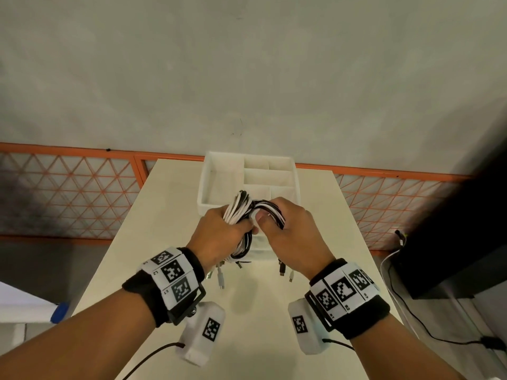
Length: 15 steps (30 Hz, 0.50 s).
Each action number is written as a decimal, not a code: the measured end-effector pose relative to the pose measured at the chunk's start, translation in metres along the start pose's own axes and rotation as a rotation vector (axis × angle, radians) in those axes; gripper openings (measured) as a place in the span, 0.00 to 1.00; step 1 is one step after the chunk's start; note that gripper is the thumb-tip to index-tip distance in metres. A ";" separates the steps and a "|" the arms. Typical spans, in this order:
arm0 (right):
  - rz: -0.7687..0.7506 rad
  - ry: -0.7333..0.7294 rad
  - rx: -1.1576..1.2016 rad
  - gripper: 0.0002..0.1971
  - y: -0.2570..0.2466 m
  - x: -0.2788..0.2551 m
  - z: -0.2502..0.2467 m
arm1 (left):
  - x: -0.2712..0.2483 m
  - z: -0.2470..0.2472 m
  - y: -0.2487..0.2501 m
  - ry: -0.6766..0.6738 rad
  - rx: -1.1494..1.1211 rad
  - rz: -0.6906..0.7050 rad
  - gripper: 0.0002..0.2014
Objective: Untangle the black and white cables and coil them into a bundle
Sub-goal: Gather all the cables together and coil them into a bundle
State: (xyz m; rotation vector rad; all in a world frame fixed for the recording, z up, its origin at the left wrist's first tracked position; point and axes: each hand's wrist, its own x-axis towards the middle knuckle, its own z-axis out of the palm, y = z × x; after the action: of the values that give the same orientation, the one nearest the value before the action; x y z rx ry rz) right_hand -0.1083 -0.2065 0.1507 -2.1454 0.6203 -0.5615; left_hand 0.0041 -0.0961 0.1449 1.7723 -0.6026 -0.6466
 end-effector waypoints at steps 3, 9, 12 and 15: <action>0.015 0.036 0.084 0.07 0.005 0.000 -0.003 | 0.003 -0.005 0.004 0.047 -0.128 -0.018 0.04; -0.093 0.177 0.135 0.09 0.008 -0.008 0.012 | -0.001 -0.004 0.011 -0.047 -0.311 -0.076 0.15; -0.267 0.222 0.056 0.09 0.004 -0.014 0.029 | -0.004 0.003 0.013 -0.131 -0.301 -0.060 0.35; -0.329 0.170 -0.132 0.18 0.003 -0.022 0.049 | -0.001 0.010 0.010 -0.078 -0.340 -0.109 0.44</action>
State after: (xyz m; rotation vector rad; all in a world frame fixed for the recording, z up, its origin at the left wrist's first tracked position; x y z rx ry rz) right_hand -0.0979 -0.1662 0.1161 -2.3593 0.4044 -0.9107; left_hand -0.0042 -0.1047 0.1526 1.4730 -0.4207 -0.8444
